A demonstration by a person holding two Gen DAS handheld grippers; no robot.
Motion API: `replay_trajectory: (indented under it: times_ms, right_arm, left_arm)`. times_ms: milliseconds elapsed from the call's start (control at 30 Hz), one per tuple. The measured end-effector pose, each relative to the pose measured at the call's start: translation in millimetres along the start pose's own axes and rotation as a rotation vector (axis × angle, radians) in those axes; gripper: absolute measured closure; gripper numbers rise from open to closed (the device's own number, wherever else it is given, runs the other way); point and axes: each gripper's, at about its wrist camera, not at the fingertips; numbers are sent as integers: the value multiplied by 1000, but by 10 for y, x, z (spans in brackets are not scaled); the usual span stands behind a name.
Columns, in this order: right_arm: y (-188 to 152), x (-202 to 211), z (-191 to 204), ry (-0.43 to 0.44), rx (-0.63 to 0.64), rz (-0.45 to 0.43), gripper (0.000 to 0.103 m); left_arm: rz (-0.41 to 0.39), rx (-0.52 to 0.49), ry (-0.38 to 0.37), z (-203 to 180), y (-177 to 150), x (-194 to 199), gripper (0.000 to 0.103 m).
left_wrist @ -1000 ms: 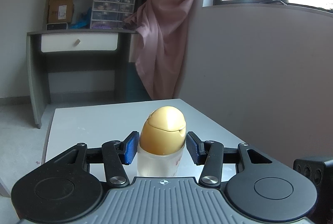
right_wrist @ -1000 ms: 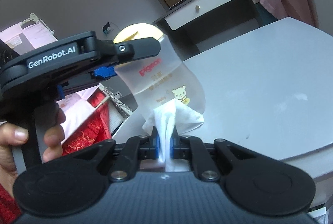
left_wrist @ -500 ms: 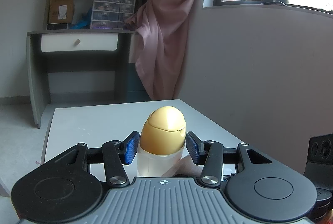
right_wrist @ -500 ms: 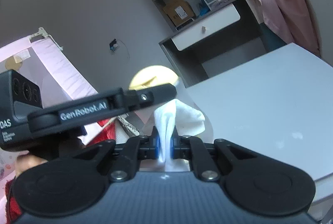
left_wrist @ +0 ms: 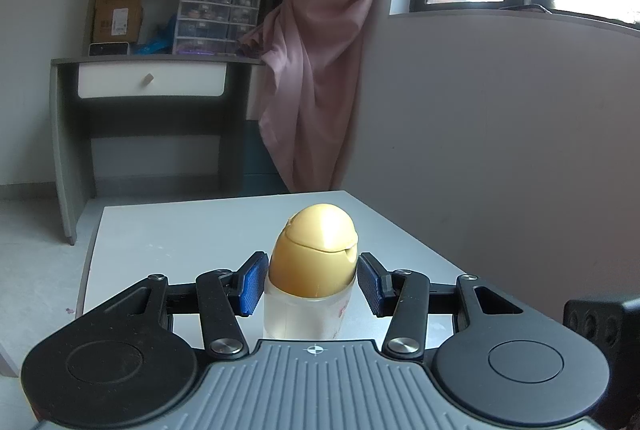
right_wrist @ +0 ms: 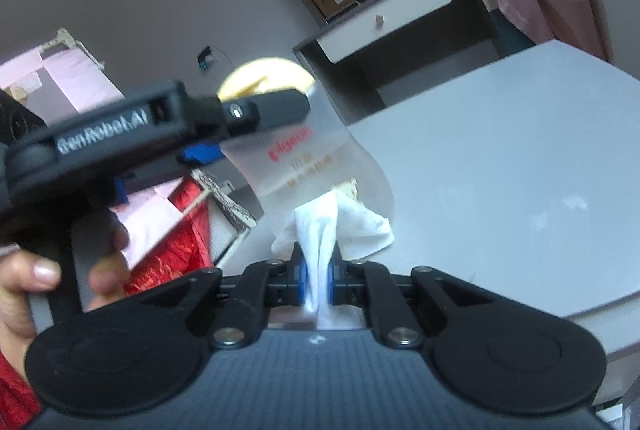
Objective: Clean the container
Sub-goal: 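Rub the cloth up and down the bottle's side with the right gripper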
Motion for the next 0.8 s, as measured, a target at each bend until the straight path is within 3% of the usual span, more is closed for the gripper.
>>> replay_trajectory:
  times_ms: [233, 567, 800]
  right_arm:
    - [-15, 10, 41, -10, 5, 0, 93]
    - [150, 245, 162, 19, 18, -137, 93]
    - [109, 182, 45, 16, -13, -112, 93]
  left_arm:
    - [0, 3, -2, 28, -3, 0, 53]
    - [-2, 16, -4, 96, -4, -15, 53]
    - [5, 3, -3, 89, 10, -24, 53]
Point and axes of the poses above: each gripper's, at about its wrist camera, not at the fingertips, and x roughly against the way its jaws point, z to its left, y to its top, and after that the axes turned 6 degrees about z, right-handed
